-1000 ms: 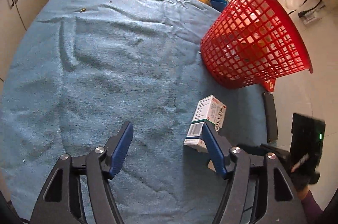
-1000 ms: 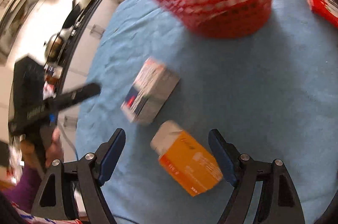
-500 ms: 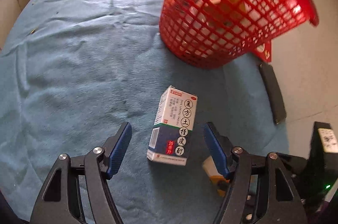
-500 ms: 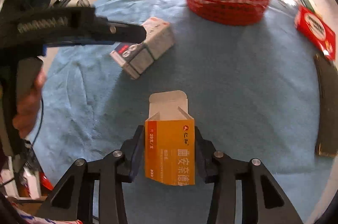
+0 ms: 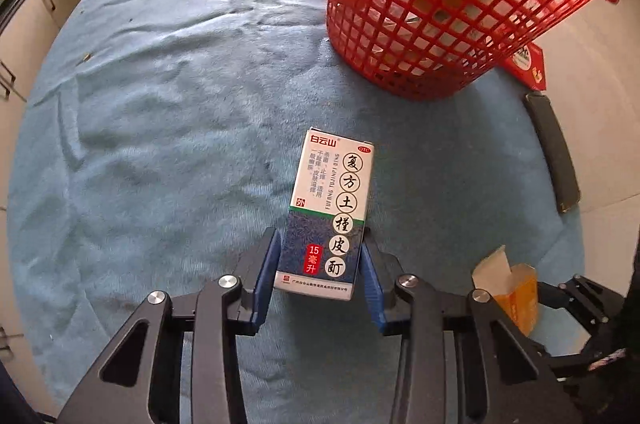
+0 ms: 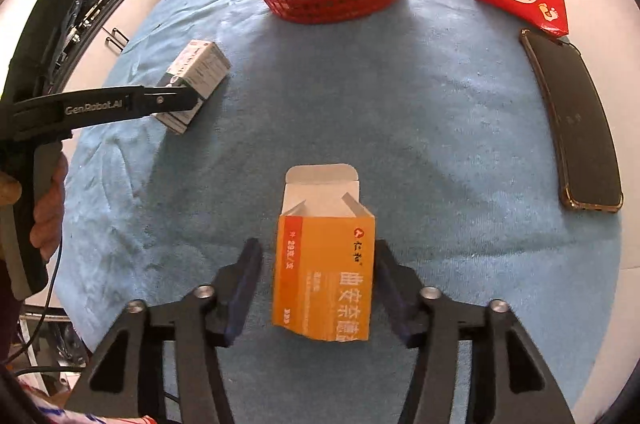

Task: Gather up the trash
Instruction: 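Grasp the white medicine box with the left tool while the right tool grasps the open orange box, then hold both boxes and carry them toward the red basket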

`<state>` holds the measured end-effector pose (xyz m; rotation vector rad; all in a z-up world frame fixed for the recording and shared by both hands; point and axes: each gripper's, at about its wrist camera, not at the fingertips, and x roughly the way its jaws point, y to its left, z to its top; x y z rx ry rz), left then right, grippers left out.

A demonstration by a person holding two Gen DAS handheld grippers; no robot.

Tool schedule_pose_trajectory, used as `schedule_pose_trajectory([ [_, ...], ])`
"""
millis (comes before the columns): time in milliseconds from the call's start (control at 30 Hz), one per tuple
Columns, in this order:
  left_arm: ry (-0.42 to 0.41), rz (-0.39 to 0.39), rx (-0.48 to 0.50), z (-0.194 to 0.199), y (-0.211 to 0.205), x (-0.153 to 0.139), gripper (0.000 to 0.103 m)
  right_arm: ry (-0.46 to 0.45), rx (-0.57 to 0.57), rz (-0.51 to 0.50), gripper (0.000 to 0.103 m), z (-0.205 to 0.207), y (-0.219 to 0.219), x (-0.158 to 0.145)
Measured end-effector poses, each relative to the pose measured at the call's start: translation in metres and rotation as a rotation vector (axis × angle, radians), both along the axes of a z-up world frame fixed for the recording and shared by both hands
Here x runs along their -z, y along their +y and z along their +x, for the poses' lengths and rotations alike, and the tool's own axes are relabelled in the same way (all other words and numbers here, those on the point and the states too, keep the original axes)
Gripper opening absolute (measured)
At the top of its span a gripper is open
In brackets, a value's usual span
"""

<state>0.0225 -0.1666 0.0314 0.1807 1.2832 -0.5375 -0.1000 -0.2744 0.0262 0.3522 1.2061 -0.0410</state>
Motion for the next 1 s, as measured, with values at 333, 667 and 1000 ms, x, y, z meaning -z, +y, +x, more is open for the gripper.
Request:
schedule_pose_trajectory([
  [333,-0.084,-0.003,-0.069,-0.032,0.041,-0.047,0.037,0.020,0.017,-0.056,0.047,0.003,0.017,0.001],
  [667,-0.097,0.007,-0.165,-0.046,0.074,-0.064,0.037,-0.037,0.027,-0.007,0.046,-0.006,0.034,-0.019],
  [1000,-0.129,-0.011,-0.234,-0.068,0.111,-0.095,0.037,-0.122,0.014,0.020,0.046,-0.012,0.060,-0.052],
])
